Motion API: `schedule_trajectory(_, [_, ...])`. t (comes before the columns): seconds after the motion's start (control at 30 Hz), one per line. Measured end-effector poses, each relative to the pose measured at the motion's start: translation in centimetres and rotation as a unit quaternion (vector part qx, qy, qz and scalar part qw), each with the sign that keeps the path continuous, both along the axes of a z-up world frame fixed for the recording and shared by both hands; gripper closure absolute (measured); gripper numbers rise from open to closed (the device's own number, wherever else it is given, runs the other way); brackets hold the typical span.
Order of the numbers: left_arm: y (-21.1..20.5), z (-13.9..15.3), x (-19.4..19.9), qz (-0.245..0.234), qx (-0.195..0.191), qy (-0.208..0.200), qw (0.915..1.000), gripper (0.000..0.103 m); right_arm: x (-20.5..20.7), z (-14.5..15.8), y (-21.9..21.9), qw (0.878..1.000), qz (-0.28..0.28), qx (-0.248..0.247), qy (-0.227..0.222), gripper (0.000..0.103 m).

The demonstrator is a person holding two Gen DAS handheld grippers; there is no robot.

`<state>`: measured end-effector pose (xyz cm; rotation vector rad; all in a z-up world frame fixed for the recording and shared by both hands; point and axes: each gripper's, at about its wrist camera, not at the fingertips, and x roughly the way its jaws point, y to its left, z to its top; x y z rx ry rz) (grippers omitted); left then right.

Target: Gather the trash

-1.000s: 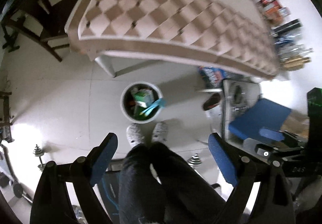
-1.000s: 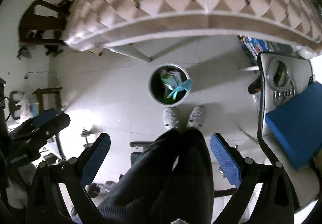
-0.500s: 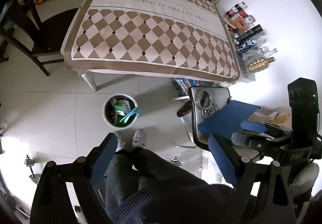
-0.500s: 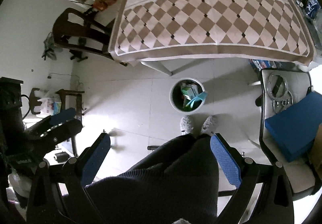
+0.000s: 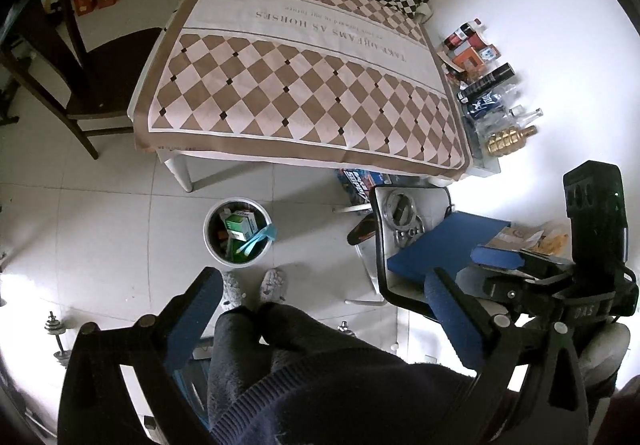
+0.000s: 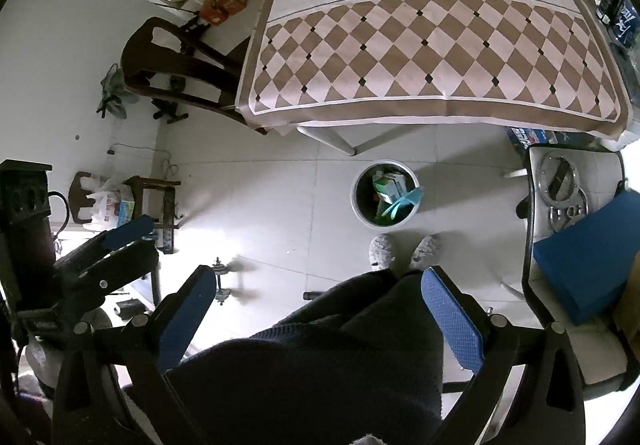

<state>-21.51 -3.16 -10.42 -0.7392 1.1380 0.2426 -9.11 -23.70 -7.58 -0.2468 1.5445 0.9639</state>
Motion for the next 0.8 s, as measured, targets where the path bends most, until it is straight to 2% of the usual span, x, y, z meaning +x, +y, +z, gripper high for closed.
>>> schedule_trajectory(0.8, [-0.4, 1.0, 1.0, -0.02, -0.007, -0.011, 0.9997, 0.0, 0.1, 0.8, -0.4, 1.0, -0.001, -0.001, -0.004, 0.0])
